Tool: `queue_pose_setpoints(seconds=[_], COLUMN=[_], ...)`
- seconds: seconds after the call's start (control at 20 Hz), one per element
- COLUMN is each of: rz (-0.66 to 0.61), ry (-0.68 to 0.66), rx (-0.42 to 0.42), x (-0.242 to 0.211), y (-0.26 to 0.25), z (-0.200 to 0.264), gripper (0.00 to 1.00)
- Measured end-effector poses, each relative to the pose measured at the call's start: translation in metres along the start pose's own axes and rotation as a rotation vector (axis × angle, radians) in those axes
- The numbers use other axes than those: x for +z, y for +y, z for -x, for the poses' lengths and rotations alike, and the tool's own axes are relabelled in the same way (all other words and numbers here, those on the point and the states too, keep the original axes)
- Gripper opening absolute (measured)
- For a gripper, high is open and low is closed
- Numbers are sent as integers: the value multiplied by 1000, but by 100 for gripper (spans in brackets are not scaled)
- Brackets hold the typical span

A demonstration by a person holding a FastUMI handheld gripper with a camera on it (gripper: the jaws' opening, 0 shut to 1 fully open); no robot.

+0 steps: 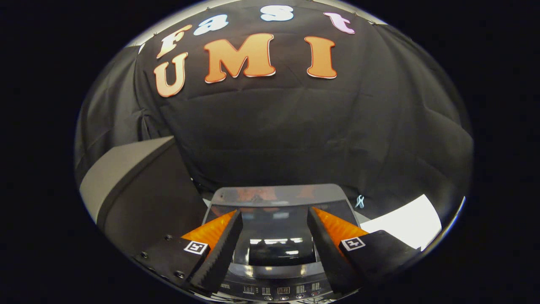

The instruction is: Put the clothes into the washing machine and then close the washing machine lid.

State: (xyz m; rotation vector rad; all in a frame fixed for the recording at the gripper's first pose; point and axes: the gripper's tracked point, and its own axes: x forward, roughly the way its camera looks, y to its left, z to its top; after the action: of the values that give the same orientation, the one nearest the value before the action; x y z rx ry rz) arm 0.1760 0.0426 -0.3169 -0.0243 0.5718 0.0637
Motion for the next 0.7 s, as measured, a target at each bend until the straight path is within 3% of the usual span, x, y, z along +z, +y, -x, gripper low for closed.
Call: queue_pose_setpoints(seconds=[0.3,0.7], rz=[-13,-43], ry=[24,-134], rx=[10,18], x=[-13,48], y=[8,23], z=[-2,37], gripper=[99,99])
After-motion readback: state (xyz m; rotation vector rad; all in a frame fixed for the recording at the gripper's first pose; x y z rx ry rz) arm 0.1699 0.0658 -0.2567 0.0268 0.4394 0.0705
